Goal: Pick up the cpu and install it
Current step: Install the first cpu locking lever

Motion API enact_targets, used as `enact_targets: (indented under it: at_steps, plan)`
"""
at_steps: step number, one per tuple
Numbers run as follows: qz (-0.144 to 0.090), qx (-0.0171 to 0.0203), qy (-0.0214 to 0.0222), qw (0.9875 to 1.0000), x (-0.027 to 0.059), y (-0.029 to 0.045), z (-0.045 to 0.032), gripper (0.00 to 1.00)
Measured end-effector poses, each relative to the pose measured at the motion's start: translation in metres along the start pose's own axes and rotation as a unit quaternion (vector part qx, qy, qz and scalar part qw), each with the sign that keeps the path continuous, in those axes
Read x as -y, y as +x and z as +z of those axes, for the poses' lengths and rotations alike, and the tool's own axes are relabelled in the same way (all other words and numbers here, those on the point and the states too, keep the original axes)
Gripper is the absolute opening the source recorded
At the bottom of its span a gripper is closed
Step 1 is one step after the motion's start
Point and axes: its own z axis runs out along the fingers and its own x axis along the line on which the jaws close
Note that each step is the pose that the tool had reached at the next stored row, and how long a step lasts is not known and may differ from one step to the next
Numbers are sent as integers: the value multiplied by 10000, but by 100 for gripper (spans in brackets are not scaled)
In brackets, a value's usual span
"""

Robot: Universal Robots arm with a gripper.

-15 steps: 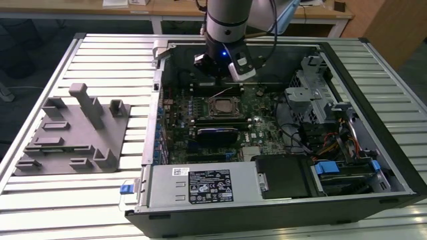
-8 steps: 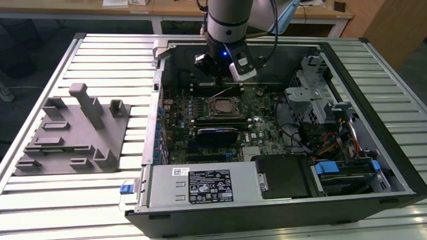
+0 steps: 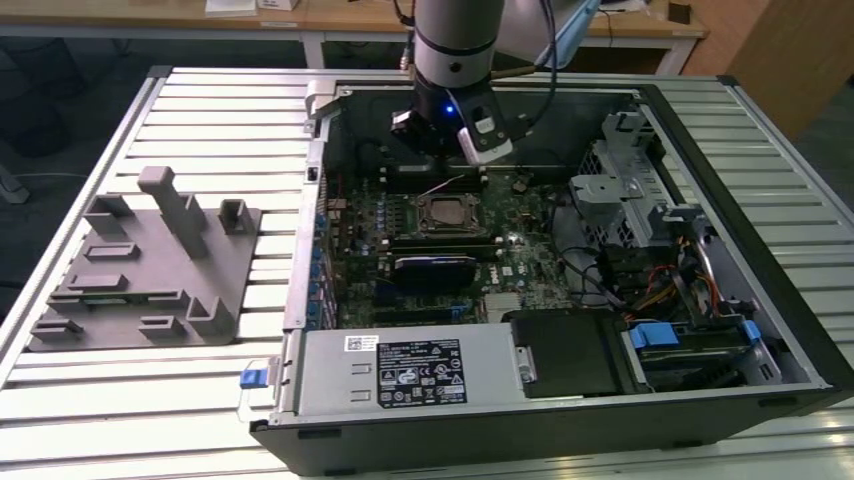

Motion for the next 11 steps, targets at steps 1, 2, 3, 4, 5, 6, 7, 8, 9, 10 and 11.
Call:
enact_targets:
  at_steps: [1, 2, 3, 4, 5, 6, 7, 8, 9, 10, 11]
  plan:
    - [6, 27, -2, 10000, 2, 0, 8, 11]
    - [11, 56, -3, 10000, 4, 1, 15, 11]
    - [17, 84, -2, 10000, 5, 1, 19, 11]
    - [22, 107, -1, 9999, 6, 1, 21, 11]
    - [26, 130, -2, 9999, 6, 1, 25, 11]
    - [31, 160, -5, 9999, 7, 1, 31, 11]
    - [35, 190, -8, 9998, 9, 1, 36, 11]
    - [41, 222, -10, 9997, 10, 1, 42, 11]
    - [47, 254, -13, 9997, 12, 2, 48, 11]
    - [54, 284, -16, 9996, 13, 2, 55, 11]
    - [61, 316, -19, 9995, 15, 2, 61, 11]
